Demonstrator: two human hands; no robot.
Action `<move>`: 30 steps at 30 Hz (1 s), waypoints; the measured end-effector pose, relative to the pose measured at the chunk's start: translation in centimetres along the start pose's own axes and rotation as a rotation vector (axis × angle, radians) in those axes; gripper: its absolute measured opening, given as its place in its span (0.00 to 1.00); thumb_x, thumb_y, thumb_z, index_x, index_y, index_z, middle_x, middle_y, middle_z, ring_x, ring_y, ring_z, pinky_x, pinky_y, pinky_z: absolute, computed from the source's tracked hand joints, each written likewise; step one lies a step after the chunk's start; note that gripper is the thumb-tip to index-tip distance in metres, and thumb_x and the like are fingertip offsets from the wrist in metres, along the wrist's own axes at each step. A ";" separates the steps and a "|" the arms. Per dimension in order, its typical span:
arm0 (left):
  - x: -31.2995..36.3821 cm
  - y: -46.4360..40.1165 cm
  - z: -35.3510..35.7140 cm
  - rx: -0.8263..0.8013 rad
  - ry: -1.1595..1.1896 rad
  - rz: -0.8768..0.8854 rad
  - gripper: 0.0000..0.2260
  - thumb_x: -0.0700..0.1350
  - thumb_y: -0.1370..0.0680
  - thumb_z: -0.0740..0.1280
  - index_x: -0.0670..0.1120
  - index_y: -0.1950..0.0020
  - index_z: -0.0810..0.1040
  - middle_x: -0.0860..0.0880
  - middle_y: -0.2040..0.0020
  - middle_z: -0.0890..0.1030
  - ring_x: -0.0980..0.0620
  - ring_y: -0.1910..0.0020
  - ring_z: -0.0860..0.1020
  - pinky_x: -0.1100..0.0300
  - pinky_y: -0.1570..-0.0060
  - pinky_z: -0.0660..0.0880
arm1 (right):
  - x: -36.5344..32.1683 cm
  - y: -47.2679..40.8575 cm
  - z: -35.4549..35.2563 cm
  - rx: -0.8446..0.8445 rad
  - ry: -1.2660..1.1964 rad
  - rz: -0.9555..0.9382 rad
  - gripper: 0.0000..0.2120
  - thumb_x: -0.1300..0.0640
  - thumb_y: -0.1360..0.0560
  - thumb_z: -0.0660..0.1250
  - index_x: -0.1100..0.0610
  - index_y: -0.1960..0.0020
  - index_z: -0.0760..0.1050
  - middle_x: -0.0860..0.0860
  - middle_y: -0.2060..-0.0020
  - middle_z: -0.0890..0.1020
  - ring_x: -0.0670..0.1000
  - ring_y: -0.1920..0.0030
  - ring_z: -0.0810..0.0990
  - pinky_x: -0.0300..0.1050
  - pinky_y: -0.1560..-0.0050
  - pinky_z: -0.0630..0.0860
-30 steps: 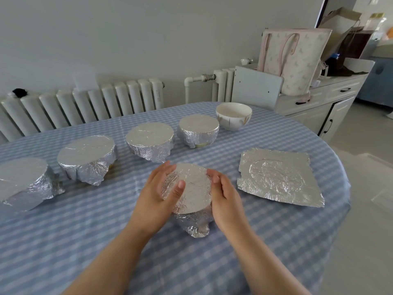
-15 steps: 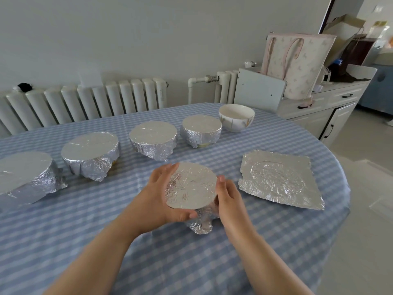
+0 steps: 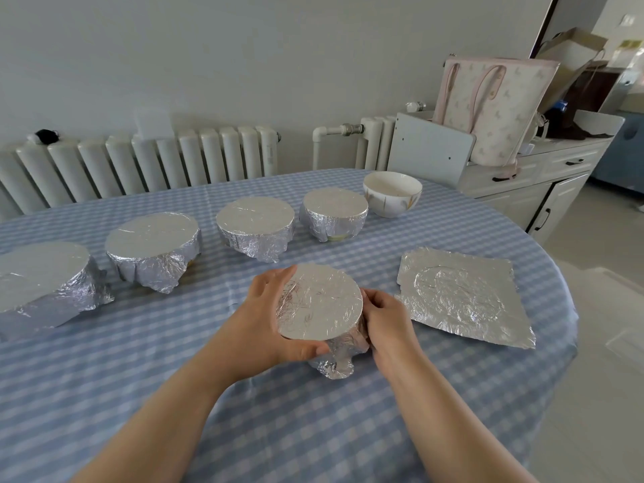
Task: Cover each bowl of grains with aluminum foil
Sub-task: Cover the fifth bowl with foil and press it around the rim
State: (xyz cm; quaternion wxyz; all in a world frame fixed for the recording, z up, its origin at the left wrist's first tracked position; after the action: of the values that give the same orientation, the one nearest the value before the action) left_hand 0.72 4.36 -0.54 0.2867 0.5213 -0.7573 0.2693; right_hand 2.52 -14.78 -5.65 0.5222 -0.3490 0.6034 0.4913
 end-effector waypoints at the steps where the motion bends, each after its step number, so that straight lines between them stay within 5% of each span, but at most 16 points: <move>1: 0.0 0.0 0.0 -0.004 0.000 0.000 0.58 0.74 0.46 0.72 0.59 0.23 0.52 0.65 0.30 0.56 0.63 0.35 0.64 0.66 0.39 0.61 | 0.0 -0.2 -0.1 -0.008 0.010 0.009 0.08 0.58 0.21 0.65 0.56 0.56 0.81 0.55 0.60 0.86 0.57 0.55 0.84 0.57 0.49 0.80; 7: 0.2 0.1 0.0 -0.012 -0.023 0.005 0.57 0.75 0.46 0.71 0.59 0.23 0.51 0.65 0.30 0.55 0.62 0.35 0.64 0.65 0.40 0.61 | -0.3 -0.7 -0.2 -0.017 0.062 0.014 0.07 0.62 0.23 0.66 0.56 0.57 0.80 0.54 0.63 0.85 0.53 0.62 0.82 0.45 0.64 0.76; 11: 0.3 0.1 0.0 -0.014 -0.025 0.006 0.57 0.75 0.46 0.71 0.59 0.23 0.51 0.65 0.30 0.54 0.63 0.35 0.63 0.66 0.40 0.61 | -0.5 -0.9 -0.1 0.008 0.122 0.004 0.07 0.64 0.25 0.67 0.55 0.59 0.79 0.54 0.63 0.85 0.54 0.61 0.83 0.51 0.58 0.80; 22: 0.1 0.1 0.0 -0.026 -0.026 0.007 0.57 0.75 0.46 0.72 0.59 0.23 0.51 0.68 0.32 0.54 0.63 0.35 0.62 0.67 0.39 0.61 | -0.7 -1.6 0.3 -0.074 0.258 0.018 0.12 0.70 0.27 0.62 0.55 0.59 0.78 0.50 0.67 0.82 0.48 0.69 0.80 0.41 0.67 0.74; 30: 0.1 0.1 0.1 0.005 -0.013 0.002 0.57 0.74 0.47 0.72 0.60 0.23 0.52 0.66 0.30 0.55 0.64 0.35 0.63 0.69 0.41 0.61 | -1.3 -1.6 0.2 -0.032 0.349 -0.096 0.08 0.64 0.26 0.66 0.50 0.58 0.75 0.46 0.61 0.82 0.50 0.60 0.81 0.43 0.61 0.76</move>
State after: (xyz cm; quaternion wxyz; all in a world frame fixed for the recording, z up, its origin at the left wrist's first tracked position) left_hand 0.59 4.24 -0.51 0.2802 0.5230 -0.7591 0.2680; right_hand 4.36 -15.19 -4.75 0.4268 -0.4655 0.6596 0.4076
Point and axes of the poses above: each hand's wrist, its own y-axis away from the middle knuckle, its own z-axis out of the palm, x = y × z, the point moved 7 cm from there along -y, towards the middle knuckle
